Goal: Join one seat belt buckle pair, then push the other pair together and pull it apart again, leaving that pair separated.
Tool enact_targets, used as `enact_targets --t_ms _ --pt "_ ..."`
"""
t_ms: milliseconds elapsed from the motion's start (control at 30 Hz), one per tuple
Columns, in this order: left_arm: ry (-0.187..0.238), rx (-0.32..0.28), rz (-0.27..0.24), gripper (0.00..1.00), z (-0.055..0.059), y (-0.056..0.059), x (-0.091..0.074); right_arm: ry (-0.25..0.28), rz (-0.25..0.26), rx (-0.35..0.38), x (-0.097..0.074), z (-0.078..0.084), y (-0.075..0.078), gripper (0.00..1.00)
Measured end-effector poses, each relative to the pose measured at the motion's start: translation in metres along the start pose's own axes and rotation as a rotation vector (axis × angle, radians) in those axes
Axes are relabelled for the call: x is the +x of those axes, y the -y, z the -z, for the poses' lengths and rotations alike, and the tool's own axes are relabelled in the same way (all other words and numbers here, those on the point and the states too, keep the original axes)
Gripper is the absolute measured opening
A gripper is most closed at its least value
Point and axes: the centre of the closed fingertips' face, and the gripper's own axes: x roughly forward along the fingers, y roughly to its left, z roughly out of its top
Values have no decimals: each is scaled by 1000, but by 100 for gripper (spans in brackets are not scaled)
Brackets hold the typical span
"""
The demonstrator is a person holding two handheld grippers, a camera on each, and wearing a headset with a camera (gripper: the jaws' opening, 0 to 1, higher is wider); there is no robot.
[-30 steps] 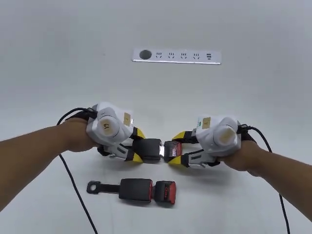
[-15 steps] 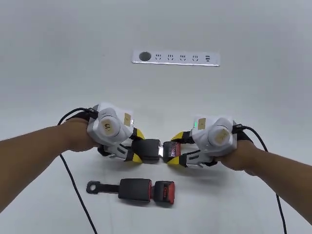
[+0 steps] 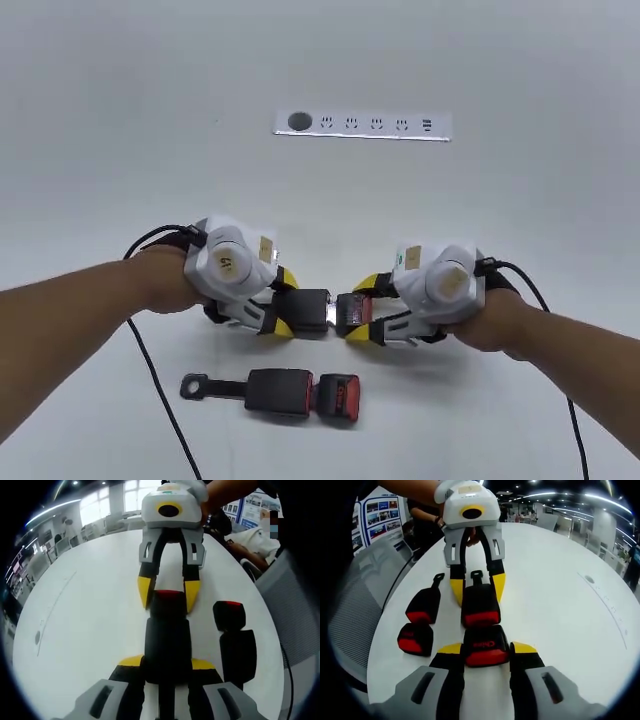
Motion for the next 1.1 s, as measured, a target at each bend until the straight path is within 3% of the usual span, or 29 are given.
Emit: enact_targets --t_ms 800,1100 --pt "-11 -6 -2 33 2 -6 -1 -11 2 -3 -13 7 6 34" --pt "-6 -10 -2 33 2 -8 0 -19 14 4 -26 20 8 34"
